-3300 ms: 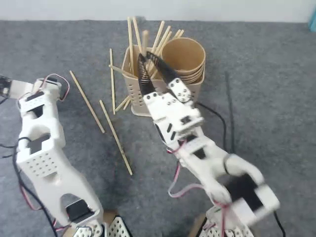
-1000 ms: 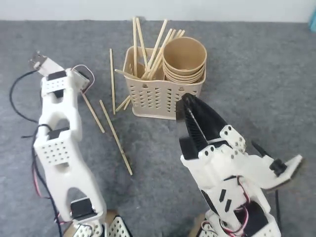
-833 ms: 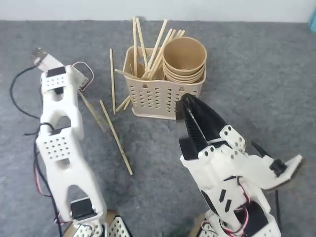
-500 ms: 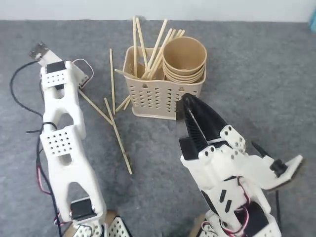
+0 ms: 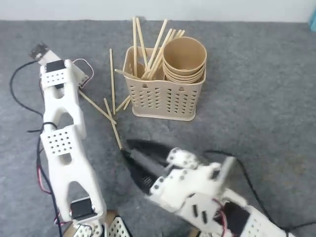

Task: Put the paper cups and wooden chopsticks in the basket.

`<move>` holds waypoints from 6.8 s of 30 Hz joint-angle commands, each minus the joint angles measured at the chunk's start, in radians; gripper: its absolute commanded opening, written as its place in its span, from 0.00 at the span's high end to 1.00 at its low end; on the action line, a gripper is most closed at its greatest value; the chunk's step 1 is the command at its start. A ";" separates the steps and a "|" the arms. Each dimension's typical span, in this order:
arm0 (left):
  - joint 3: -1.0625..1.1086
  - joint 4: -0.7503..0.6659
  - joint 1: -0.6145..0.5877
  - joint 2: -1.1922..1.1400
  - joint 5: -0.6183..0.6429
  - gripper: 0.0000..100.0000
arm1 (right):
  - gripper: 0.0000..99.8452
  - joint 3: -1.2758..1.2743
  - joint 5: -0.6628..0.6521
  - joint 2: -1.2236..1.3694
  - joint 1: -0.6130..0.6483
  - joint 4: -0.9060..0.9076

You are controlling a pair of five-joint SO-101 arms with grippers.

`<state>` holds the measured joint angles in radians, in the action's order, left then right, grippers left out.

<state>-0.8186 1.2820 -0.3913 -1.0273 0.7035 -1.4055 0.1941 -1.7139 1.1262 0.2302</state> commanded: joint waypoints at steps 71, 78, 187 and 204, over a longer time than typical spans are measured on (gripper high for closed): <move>1.182 -1.278 0.404 1.381 -0.210 0.99 | 0.93 0.789 -0.043 1.756 -0.203 -0.142; 1.176 -1.209 0.419 1.343 -0.206 0.76 | 0.93 0.789 -0.043 1.756 -0.205 -0.147; 0.366 -0.500 -0.193 0.235 -0.064 0.98 | 0.99 0.359 0.034 1.119 -0.255 -0.513; 0.364 -0.500 -0.192 0.235 -0.064 0.98 | 0.99 0.123 -0.307 1.276 -0.291 -1.552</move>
<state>-0.4058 0.7818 -0.5892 -0.8109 0.6360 -1.3011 -0.0176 -0.4649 0.8424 -1.2444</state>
